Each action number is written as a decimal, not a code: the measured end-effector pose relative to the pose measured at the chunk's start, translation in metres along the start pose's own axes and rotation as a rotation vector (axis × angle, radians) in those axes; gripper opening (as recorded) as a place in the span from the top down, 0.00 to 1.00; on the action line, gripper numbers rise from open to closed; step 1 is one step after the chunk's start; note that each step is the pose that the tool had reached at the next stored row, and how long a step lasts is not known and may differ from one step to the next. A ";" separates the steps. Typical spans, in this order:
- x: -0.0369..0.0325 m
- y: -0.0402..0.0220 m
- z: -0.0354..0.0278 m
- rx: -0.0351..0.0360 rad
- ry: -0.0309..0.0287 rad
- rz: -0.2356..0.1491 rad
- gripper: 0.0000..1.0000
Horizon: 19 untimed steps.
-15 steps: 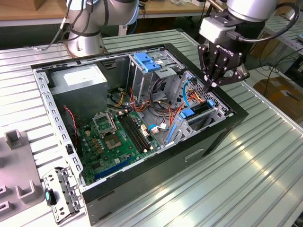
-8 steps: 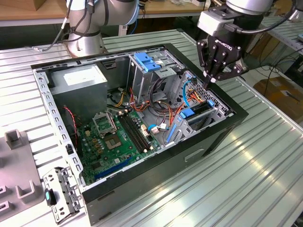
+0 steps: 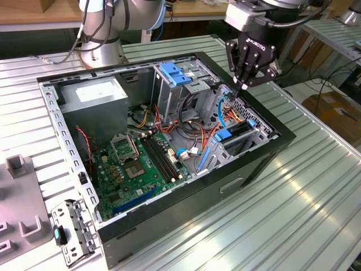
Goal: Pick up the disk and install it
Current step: 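Insert the second disk wire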
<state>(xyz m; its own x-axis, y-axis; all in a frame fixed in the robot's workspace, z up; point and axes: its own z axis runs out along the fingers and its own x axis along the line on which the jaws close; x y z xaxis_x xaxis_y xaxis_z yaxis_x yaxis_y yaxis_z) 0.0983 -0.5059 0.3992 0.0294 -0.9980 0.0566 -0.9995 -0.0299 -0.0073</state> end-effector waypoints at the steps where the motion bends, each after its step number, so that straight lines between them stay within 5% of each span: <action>1: -0.0038 -0.0009 0.0002 -0.0066 -0.0001 0.000 0.89; 2: -0.0091 -0.0029 0.0020 -0.0141 -0.0003 0.000 0.89; 5: -0.0217 -0.0050 0.0064 -0.0205 0.0003 -0.001 0.89; 8: -0.0250 -0.0064 0.0077 -0.0270 0.0498 -0.001 0.89; 9: -0.0251 -0.0065 0.0077 -0.0285 0.0798 -0.001 0.89; 10: -0.0253 -0.0067 0.0080 -0.0290 0.0973 -0.001 0.89; 12: -0.0256 -0.0068 0.0095 -0.0295 0.1147 -0.001 0.89; 15: -0.0270 -0.0070 0.0123 -0.0301 0.1304 -0.001 0.76; 19: -0.0275 -0.0071 0.0111 -0.0305 0.1310 -0.001 0.76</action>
<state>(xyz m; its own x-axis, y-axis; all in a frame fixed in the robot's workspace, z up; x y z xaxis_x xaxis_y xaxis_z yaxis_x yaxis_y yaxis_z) 0.1047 -0.4789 0.3865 0.0308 -0.9820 0.1865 -0.9994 -0.0270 0.0230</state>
